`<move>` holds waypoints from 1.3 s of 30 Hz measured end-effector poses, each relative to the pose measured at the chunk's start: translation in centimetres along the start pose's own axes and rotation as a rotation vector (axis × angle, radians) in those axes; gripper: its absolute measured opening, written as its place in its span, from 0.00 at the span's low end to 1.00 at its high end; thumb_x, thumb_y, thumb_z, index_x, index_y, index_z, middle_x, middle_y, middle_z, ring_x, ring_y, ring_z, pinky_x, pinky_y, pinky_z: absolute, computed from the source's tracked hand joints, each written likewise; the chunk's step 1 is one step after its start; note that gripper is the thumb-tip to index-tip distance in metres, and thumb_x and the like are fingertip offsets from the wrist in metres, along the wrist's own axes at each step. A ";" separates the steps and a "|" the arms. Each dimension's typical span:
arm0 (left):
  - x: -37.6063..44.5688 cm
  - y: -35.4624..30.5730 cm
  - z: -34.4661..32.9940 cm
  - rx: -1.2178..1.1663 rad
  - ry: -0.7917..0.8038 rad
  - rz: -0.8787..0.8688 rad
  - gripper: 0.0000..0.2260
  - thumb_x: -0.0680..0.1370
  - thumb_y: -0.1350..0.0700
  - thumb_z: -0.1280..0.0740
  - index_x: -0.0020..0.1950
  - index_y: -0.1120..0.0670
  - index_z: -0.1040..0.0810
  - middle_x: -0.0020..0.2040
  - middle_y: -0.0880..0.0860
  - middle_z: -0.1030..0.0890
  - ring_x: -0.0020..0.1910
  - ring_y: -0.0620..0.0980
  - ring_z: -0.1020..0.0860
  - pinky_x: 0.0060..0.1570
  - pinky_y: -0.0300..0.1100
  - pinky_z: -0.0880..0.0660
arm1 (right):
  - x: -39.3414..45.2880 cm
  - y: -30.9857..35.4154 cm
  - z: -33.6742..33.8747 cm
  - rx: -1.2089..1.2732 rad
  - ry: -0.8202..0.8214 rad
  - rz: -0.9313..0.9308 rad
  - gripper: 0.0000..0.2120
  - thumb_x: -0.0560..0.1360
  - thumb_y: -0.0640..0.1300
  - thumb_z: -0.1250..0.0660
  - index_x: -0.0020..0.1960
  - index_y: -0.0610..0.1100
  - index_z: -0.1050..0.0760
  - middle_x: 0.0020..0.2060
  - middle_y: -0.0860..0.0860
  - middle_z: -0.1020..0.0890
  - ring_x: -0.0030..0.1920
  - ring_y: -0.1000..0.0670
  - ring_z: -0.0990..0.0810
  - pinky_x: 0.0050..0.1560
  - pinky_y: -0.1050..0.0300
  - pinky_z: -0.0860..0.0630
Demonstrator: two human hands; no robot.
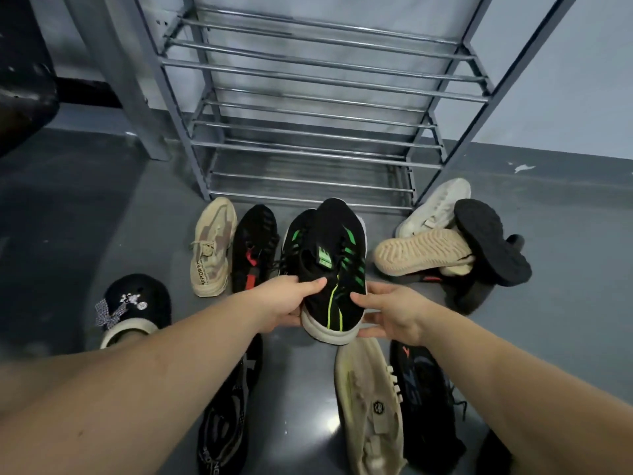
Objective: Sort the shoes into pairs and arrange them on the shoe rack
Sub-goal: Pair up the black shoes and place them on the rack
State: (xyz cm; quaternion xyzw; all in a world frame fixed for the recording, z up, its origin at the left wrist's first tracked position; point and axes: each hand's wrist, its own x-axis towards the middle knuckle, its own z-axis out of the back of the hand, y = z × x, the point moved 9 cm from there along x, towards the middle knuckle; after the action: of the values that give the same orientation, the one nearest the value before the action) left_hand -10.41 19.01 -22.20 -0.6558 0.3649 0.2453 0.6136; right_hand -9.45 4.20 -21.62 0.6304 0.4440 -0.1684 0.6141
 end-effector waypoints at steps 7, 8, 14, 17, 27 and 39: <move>4.5 1.7 2.9 -0.086 -0.188 0.092 0.17 0.78 0.44 0.39 0.60 0.54 0.26 0.55 0.53 0.22 0.50 0.51 0.21 0.50 0.44 0.22 | 5.8 -0.9 3.3 0.026 -0.150 -0.031 0.23 0.77 0.37 0.35 0.71 0.41 0.33 0.54 0.45 0.18 0.47 0.47 0.18 0.38 0.53 0.20; 5.1 2.3 3.8 -0.038 -0.243 0.117 0.18 0.79 0.44 0.40 0.61 0.55 0.27 0.56 0.54 0.23 0.52 0.52 0.22 0.53 0.46 0.24 | 6.4 -1.3 3.9 0.036 -0.189 -0.034 0.23 0.77 0.37 0.35 0.71 0.41 0.33 0.55 0.44 0.19 0.47 0.47 0.18 0.37 0.53 0.20; 8.0 2.7 7.1 0.177 -0.377 0.116 0.24 0.79 0.46 0.39 0.72 0.56 0.33 0.69 0.55 0.28 0.66 0.56 0.29 0.65 0.48 0.30 | 8.9 -2.4 6.3 0.065 -0.303 -0.023 0.21 0.78 0.35 0.37 0.70 0.44 0.30 0.61 0.40 0.22 0.51 0.45 0.21 0.31 0.60 0.19; 9.5 2.6 7.2 0.204 -0.392 0.133 0.20 0.80 0.49 0.39 0.70 0.56 0.31 0.65 0.56 0.25 0.63 0.56 0.26 0.58 0.44 0.29 | 10.0 -2.3 6.5 0.030 -0.295 -0.014 0.23 0.78 0.33 0.38 0.71 0.44 0.32 0.60 0.39 0.22 0.48 0.45 0.21 0.33 0.59 0.19; 13.9 6.7 6.8 0.049 -0.455 0.302 0.47 0.57 0.40 0.26 0.72 0.55 0.36 0.66 0.56 0.27 0.63 0.56 0.27 0.63 0.52 0.27 | 12.3 -4.4 7.4 0.075 -0.322 -0.046 0.19 0.77 0.39 0.35 0.67 0.46 0.28 0.52 0.44 0.19 0.47 0.47 0.18 0.34 0.60 0.19; 13.3 6.8 6.3 -0.168 -0.429 0.210 0.18 0.76 0.55 0.31 0.64 0.58 0.25 0.55 0.56 0.19 0.54 0.54 0.20 0.54 0.49 0.22 | 12.0 -5.4 6.4 0.043 -0.291 -0.143 0.21 0.73 0.56 0.31 0.64 0.53 0.27 0.52 0.52 0.19 0.47 0.53 0.20 0.37 0.58 0.24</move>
State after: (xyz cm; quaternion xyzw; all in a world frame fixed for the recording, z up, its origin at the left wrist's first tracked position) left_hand -6.75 23.02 -37.43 -0.5960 0.2709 0.4709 0.5913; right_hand -4.86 1.72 -35.28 0.5792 0.3903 -0.3108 0.6446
